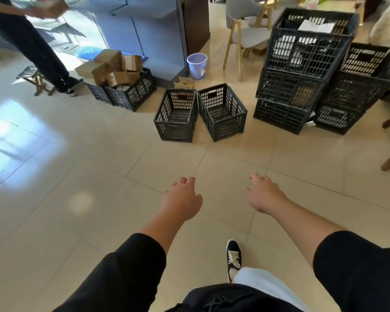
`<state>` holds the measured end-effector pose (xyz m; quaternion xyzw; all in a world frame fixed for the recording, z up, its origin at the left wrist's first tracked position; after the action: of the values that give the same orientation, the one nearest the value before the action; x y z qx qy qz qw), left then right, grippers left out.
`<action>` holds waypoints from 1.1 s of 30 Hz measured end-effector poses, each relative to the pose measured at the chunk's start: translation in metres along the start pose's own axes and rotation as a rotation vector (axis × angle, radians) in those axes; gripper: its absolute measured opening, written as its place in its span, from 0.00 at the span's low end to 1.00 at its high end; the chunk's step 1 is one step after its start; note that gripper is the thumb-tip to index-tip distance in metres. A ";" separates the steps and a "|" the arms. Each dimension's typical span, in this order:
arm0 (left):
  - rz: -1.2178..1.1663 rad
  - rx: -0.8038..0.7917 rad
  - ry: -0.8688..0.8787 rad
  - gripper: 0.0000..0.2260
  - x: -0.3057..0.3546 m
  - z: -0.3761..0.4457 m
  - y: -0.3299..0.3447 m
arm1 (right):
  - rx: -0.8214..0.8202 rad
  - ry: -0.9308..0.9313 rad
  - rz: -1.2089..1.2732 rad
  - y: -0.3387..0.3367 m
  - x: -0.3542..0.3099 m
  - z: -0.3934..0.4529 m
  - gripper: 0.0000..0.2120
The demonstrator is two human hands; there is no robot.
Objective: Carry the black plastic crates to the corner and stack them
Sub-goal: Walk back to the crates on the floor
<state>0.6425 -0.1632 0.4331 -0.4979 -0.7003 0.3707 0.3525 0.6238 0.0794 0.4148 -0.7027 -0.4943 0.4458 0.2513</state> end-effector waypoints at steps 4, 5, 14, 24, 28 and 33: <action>-0.012 0.011 -0.039 0.28 0.016 0.059 -0.038 | -0.017 -0.037 0.000 -0.043 -0.016 0.074 0.28; -0.017 0.014 -0.045 0.28 0.019 0.074 -0.046 | -0.017 -0.037 0.001 -0.053 -0.020 0.092 0.28; -0.044 -0.017 -0.077 0.27 0.018 0.231 -0.114 | -0.040 -0.035 0.016 -0.106 -0.074 0.253 0.27; -0.001 -0.031 -0.011 0.28 0.009 0.420 -0.212 | 0.003 0.046 0.057 -0.161 -0.146 0.412 0.29; 0.045 -0.055 0.036 0.27 0.029 0.478 -0.236 | 0.011 0.084 0.096 -0.182 -0.147 0.461 0.30; 0.060 -0.078 0.063 0.26 0.075 0.557 -0.257 | 0.030 0.135 0.159 -0.217 -0.124 0.537 0.29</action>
<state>0.0304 -0.2436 0.4007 -0.5433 -0.6876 0.3378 0.3434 0.0377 0.0019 0.3790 -0.7645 -0.4121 0.4233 0.2581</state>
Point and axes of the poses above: each hand's wrist, its own z-axis towards the middle knuckle, its own y-axis out of the palm, x = y × z, the point moved 9 cm from there along z, towards the middle knuckle, and after that the axes turned 10 degrees about -y, right-handed, at the moved point
